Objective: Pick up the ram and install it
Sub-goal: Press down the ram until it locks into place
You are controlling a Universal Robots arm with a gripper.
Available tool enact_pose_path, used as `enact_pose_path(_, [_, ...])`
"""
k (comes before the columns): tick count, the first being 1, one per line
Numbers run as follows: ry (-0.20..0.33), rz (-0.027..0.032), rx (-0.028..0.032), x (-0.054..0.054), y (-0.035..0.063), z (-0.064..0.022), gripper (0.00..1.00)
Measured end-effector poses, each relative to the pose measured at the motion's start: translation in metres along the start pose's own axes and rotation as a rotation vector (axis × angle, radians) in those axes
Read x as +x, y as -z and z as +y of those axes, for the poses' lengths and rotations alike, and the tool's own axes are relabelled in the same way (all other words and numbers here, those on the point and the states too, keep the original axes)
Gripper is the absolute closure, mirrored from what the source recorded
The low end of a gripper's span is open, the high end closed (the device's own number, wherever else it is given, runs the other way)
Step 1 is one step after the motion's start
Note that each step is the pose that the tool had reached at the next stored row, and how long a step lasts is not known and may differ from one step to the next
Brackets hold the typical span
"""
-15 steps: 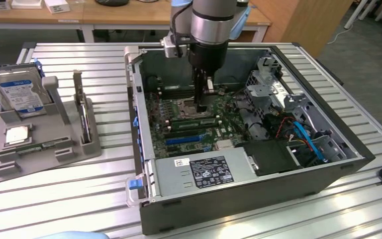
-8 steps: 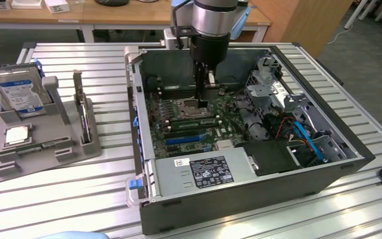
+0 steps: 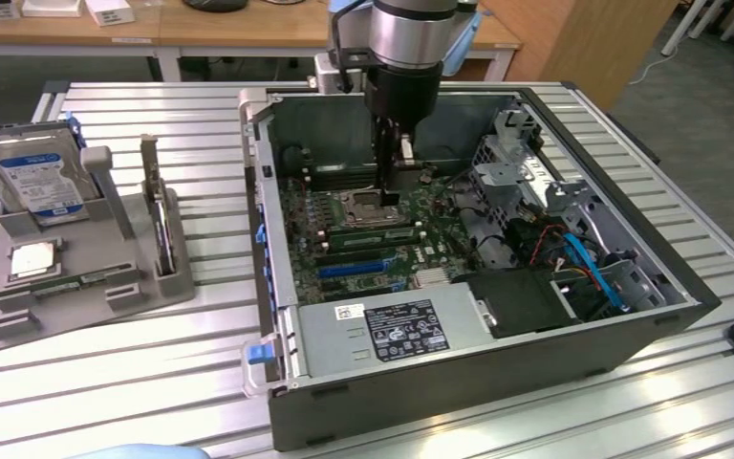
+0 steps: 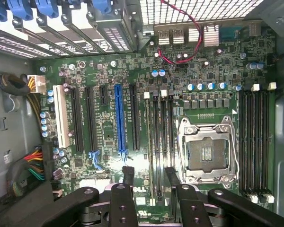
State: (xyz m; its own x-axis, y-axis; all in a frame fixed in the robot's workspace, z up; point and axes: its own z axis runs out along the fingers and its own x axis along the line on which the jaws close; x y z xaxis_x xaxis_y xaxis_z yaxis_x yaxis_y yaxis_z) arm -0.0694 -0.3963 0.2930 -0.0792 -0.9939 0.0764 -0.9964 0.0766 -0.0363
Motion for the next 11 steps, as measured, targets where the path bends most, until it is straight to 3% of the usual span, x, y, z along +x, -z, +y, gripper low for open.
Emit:
enact_pose_path(7, [0.000, 0.0000, 0.0000, 0.0001, 0.0008, 0.0000, 0.61])
enact_pose_path(11, [0.000, 0.0000, 0.0000, 0.0001, 0.0013, 0.0000, 0.75])
